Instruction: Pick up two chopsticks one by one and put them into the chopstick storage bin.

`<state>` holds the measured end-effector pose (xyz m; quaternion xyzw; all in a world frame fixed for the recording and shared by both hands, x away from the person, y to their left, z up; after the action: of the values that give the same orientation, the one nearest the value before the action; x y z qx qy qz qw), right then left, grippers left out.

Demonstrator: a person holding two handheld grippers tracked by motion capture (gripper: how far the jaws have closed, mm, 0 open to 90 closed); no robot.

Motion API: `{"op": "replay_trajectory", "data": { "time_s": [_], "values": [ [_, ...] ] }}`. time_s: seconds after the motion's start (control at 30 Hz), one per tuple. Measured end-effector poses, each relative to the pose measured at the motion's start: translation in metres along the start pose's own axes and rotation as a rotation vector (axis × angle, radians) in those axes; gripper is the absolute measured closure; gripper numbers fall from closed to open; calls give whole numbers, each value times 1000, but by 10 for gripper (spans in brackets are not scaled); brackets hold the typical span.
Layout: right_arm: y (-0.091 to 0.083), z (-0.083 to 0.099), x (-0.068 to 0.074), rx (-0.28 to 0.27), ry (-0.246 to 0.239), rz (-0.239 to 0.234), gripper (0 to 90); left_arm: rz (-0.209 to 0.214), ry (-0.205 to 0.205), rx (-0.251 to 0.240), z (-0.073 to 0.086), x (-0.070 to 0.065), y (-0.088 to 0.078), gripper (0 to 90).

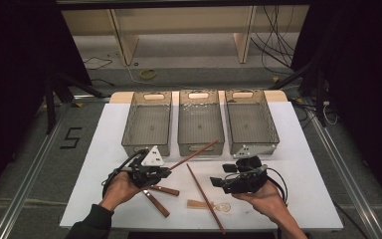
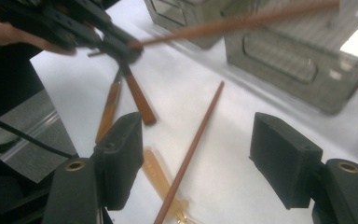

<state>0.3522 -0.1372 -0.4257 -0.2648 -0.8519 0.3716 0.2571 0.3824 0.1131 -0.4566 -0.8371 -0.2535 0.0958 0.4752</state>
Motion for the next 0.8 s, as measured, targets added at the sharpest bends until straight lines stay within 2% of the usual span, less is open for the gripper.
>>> {"op": "replay_trajectory", "data": {
  "time_s": [0.37,0.6,0.8],
  "values": [
    [22,12,-7,47,79,-55,345,-26,-143,-50,3,22,-11,846],
    [29,17,-6,61,87,-73,340,-53,-223,-68,4,45,-19,846],
    [30,19,-6,63,88,-76,340,-78,-301,-86,3,71,-20,846]
  ]
}}
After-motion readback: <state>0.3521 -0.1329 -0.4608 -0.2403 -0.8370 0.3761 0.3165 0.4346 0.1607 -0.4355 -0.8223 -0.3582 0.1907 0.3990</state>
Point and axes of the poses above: each handheld gripper's, and its own axes: y roughly forward along the jaws, z roughly out of its underside, x roughly to its left, the point moved 5 cm from there along y, roughly forward along the jaws, and after that the axes turned 11 degrees about x, right-handed, at the moved point
